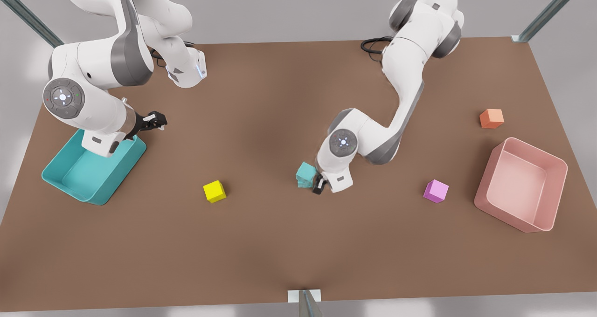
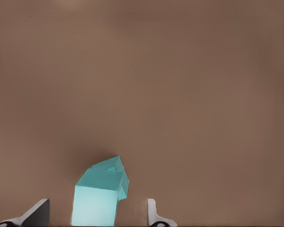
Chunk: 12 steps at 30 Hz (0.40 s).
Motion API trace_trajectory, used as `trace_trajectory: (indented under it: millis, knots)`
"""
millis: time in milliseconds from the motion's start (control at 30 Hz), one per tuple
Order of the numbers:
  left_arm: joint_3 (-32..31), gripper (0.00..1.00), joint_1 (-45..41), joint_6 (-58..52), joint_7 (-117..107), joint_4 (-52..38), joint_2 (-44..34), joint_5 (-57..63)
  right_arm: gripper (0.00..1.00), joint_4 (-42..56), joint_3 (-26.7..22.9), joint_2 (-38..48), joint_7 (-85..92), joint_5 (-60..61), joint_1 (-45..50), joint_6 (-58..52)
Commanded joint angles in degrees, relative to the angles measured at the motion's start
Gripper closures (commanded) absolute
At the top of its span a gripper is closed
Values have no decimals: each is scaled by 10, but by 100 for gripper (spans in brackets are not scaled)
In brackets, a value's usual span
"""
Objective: Stack the two blue cubes on top of each other
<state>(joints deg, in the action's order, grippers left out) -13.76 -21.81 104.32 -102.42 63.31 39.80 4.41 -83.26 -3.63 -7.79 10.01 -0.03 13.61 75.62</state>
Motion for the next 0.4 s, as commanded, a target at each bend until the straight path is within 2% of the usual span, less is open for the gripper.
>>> trace_trajectory:
  millis: [0, 33, 67, 100, 133, 167, 233, 367]
  knots:
    - [0, 0, 70, -276, 568, -48, -29, 72, 0, 0, 0, 1, -2, 0, 0, -1]
    - [2, 0, 110, -299, 816, -48, -51, 122, 0, 0, 0, 1, -2, 0, 0, -1]
    - [0, 0, 150, -306, 925, -48, -57, 122, 0, 0, 0, 0, -2, 0, 0, -1]
    - [1, 0, 170, -335, 1049, -28, -102, 119, 0, 0, -1, 0, -2, 0, 0, -1]
    - [3, 0, 185, -262, 1047, 125, -221, 74, 0, 0, -1, 0, -2, 0, 0, -1]
    - [34, 0, 182, -239, 1048, 156, -260, 71, 0, 0, -1, 0, -2, 0, 0, -1]
    - [57, 0, 180, -296, 1051, 135, -262, 1, 0, 0, 0, 0, -2, 0, 0, -1]
    - [58, 0, 182, -316, 1050, 135, -262, -7, 0, 0, -1, 0, -2, 0, 0, -1]
